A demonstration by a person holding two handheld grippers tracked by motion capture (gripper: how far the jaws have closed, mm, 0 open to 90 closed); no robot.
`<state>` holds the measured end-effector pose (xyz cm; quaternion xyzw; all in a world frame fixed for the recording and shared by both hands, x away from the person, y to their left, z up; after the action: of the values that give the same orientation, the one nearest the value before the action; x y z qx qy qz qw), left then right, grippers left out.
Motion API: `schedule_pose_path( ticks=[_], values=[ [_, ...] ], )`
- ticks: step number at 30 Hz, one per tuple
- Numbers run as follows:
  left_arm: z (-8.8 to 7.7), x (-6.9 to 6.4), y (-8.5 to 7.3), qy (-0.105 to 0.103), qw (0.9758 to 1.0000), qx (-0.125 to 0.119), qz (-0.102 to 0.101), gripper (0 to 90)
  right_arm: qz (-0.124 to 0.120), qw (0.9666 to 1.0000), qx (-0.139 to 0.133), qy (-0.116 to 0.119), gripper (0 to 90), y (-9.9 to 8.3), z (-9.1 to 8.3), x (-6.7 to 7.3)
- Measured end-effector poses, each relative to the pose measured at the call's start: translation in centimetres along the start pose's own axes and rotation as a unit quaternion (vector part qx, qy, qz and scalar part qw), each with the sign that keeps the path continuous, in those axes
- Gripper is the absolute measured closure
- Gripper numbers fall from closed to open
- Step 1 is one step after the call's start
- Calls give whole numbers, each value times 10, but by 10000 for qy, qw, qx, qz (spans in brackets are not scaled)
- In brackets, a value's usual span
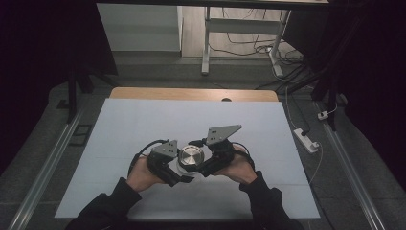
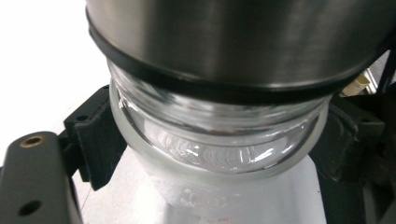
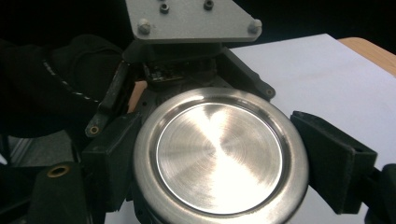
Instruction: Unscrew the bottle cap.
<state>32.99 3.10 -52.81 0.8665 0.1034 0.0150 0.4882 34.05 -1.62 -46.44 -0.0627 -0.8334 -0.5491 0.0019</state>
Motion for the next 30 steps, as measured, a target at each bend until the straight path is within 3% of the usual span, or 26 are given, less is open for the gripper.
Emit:
schedule_pose_path(
  ticks=[13,30],
  values=[
    [-4,14,-7,396,9989,101,-212,158,69,9988,-124,-467,193,7,-6,-7],
    [-17,43,-12,960,9936,10,-589,157,75,9969,-94,-773,192,8,-12,-1]
  ],
)
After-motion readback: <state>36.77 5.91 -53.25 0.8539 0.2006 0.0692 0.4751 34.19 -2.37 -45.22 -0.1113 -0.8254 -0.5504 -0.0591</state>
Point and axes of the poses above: each handheld gripper's, and its own axes: z roughly forward along the jaws, y roughly out of its top, x roughly to its left, the point moved 10 cm from there along z, roughly forward along the jaws, and after that the axes turned 4 degrees about -x, right-handed, at the moved point
